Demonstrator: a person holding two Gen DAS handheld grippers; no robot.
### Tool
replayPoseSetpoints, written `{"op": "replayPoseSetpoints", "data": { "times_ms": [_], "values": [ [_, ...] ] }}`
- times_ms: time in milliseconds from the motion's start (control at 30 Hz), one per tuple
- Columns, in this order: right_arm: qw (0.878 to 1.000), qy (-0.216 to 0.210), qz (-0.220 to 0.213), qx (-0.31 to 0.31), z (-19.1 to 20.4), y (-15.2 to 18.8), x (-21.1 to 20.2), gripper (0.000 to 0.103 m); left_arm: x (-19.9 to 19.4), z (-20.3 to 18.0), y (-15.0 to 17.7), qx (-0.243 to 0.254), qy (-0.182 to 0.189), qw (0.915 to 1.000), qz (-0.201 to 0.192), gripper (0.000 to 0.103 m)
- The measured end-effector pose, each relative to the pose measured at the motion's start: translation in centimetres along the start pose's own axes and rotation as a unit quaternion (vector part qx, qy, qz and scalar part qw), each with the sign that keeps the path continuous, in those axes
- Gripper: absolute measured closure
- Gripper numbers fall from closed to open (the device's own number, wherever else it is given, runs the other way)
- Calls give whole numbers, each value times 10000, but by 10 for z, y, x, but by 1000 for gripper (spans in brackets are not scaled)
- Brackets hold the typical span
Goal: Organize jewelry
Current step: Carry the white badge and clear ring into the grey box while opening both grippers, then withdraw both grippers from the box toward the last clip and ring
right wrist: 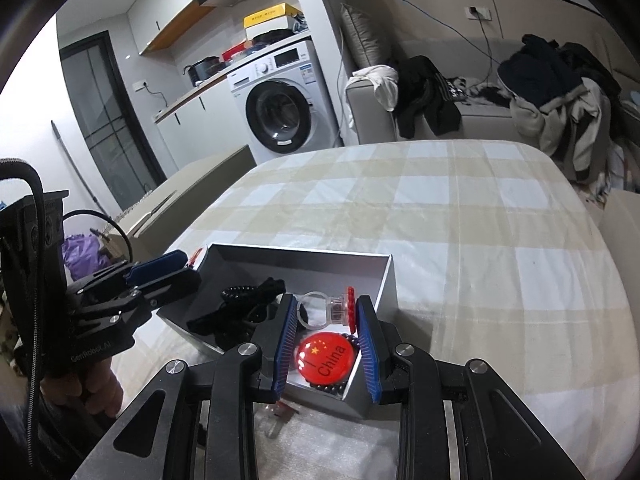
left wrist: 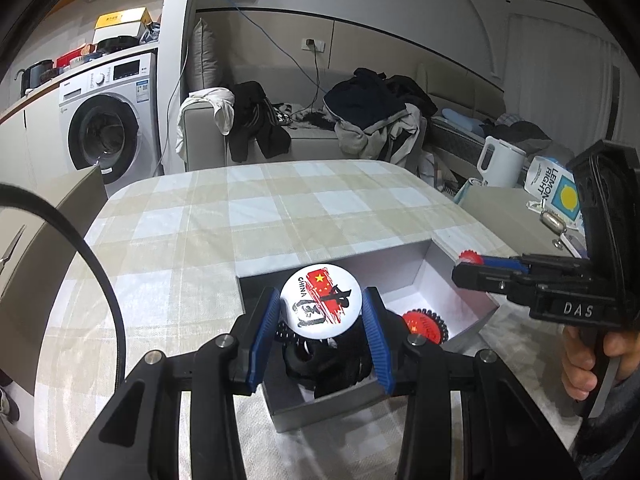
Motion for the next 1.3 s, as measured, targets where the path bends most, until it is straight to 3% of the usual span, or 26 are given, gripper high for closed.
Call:
{"op": "replayPoseSetpoints", "data": {
  "times_ms": [433,900,1000,1167,1233,1300],
  "values": [
    [9997,-249,83,-10,14,2,8,74,2,4,8,-135,7,9998,124,67],
    [9999,-79,8,-75,15,1,6,72,0,0,7,-142,59,9999,49,67],
    [9999,-80,-22,-122,17,0,4,47,-1,-1,6,-135,62,9999,51,66],
    [9998,-3,-120,-184,18,-2,-4,27,-3,-3,5,-134,95,9998,110,62],
    [9996,39,-199,-199,19,-4,-11,14,-6,-4,3,-147,110,9998,85,44],
    [9994,57,-264,-196,20,-4,-17,7,-11,-3,2,-225,177,9996,21,36]
  ]
}}
Point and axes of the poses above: each gripper's, at about its wrist camera, not at the fingertips, and x roughly the way its jaws point, z to its left, y to its underside, the point moved 7 cm from there along x, roughly the way its jaws point, and after that the axes turned 4 degrees about -y, right-handed, at the moved point
